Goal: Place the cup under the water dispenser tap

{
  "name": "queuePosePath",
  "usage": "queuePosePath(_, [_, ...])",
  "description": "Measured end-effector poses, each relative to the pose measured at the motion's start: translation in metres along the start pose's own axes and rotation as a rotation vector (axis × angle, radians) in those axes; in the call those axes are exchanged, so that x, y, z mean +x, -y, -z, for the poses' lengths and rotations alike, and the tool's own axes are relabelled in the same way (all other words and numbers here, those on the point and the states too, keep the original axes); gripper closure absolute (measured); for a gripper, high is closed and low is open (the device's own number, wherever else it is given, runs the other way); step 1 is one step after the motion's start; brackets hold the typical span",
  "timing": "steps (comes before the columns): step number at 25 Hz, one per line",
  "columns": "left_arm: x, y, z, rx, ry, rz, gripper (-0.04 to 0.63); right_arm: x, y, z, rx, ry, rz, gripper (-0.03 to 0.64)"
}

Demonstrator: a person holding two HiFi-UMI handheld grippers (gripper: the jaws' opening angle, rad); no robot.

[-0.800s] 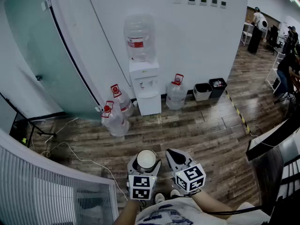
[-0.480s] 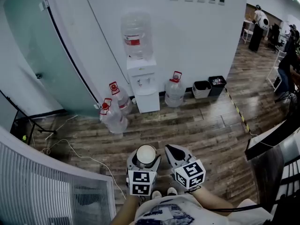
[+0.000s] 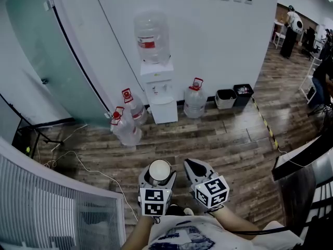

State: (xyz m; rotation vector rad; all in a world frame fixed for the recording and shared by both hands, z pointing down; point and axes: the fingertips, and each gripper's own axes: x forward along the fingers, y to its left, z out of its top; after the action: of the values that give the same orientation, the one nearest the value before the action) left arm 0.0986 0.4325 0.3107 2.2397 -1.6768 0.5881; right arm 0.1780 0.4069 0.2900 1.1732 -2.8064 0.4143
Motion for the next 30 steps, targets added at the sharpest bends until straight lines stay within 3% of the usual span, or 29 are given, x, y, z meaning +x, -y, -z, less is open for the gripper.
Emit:
queuePosePath(8, [0.026, -0.014, -0.01, -0.012, 0.01, -0.008, 0.172, 0.012, 0.022, 0.002, 0.008, -0.01, 0.02, 0.598])
queuePosePath(14, [0.063, -0.045, -0.024, -0.015, 0.004, 0.003, 0.172, 0.054, 0.044, -0.003, 0.012, -0.021, 0.038, 0.598])
queuePosePath(30, [0.208, -0.208, -0.07, -0.022, -0.059, 0.056, 0.172, 0.263, 0.088, -0.036, 0.02, -0.089, 0.077, 0.598])
